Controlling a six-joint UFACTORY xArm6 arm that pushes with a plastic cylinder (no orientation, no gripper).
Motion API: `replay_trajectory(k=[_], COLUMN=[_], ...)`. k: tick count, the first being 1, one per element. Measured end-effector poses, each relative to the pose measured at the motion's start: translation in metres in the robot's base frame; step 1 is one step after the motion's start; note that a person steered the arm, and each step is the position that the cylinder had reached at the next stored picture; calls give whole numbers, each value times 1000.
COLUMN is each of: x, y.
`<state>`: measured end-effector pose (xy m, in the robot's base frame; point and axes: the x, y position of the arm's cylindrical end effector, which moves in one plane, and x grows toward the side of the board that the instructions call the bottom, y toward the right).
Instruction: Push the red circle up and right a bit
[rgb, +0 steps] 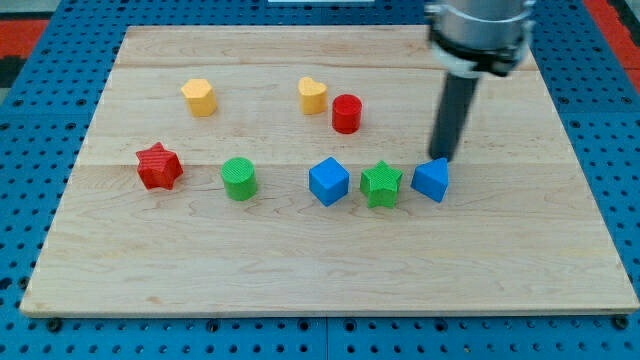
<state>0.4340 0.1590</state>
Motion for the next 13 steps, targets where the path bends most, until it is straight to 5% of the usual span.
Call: replay_trajectory(k=[2, 6, 12, 13], x=[7, -49, -39, 1], y=[5, 30, 55, 54])
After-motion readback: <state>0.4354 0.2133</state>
